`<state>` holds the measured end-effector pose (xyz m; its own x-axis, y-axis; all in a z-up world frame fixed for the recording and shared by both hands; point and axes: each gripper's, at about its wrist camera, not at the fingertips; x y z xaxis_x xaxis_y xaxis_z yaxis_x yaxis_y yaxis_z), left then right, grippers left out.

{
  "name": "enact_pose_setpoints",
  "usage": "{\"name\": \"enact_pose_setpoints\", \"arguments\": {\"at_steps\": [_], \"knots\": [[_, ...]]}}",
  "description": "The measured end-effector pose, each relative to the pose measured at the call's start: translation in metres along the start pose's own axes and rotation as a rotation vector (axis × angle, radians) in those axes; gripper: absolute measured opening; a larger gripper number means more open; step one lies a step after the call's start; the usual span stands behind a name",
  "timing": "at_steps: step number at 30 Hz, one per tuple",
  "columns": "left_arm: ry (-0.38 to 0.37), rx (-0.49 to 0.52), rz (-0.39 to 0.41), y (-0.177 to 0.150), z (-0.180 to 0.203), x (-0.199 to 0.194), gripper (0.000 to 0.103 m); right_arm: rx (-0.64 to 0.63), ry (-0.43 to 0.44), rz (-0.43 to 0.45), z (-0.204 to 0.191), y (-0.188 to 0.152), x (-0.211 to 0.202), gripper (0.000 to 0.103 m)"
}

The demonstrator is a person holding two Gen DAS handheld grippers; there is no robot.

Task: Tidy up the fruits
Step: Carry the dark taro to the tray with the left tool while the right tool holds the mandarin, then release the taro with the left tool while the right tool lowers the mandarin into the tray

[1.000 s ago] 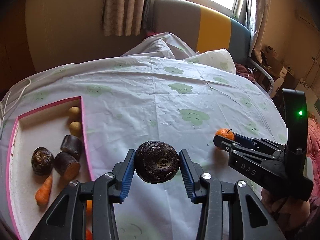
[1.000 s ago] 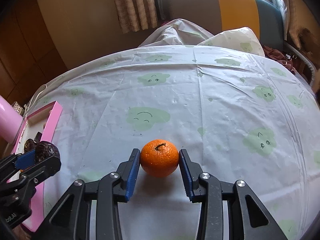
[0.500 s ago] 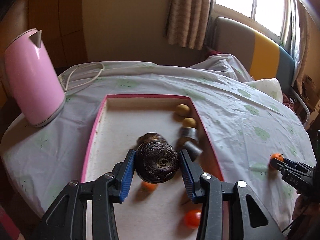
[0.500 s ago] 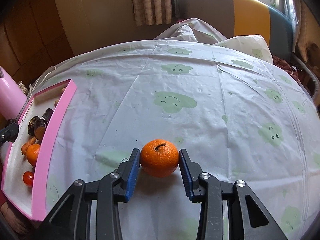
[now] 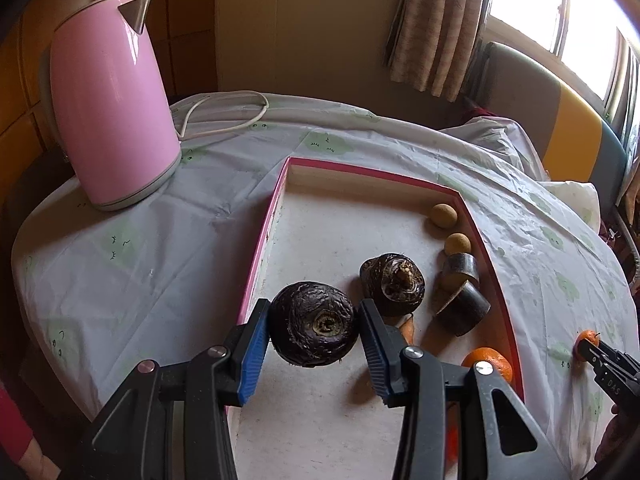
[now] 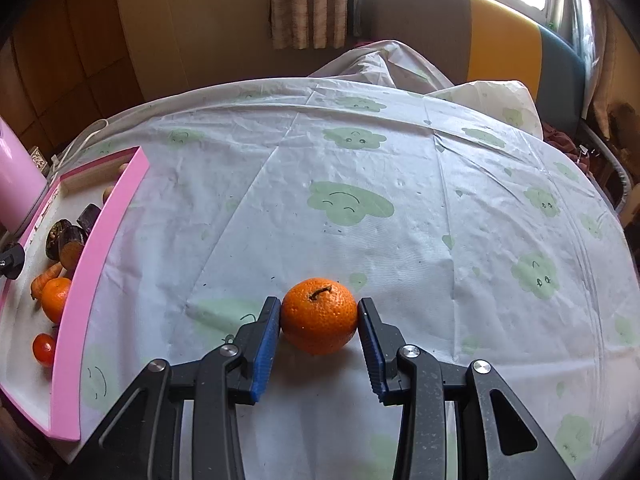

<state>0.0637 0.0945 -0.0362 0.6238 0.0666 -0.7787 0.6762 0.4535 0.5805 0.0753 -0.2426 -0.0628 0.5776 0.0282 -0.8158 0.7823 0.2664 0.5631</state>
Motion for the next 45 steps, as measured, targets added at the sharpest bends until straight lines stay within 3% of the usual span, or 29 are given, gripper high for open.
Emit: {"name": "enact_pose_setpoints", "arguments": {"at_steps": [25,39,45], "knots": [[-0.019,0.025,0.032,-0.009,0.008,-0.024,0.048,0.007,0.001,0.012,-0.001,-0.001,-0.002,0.039],[-0.040,0.023,0.047,-0.013,0.003,-0.038,0.048,-0.089,0.123,0.102,-0.047,0.024,-0.033,0.038],[-0.027,0.009,0.046,-0.014,-0.005,-0.039,0.048,-0.157,0.283,0.125,-0.087,0.035,-0.045,0.039]]}}
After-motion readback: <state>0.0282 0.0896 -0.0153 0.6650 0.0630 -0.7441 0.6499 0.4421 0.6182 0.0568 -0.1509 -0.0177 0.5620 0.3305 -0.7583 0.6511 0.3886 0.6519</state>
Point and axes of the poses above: each gripper's, at about its wrist camera, not at the fingertips, and x roughly the way its jaws point, z to its right, y to its top, and after that the axes turned 14 degrees about -x, right-handed
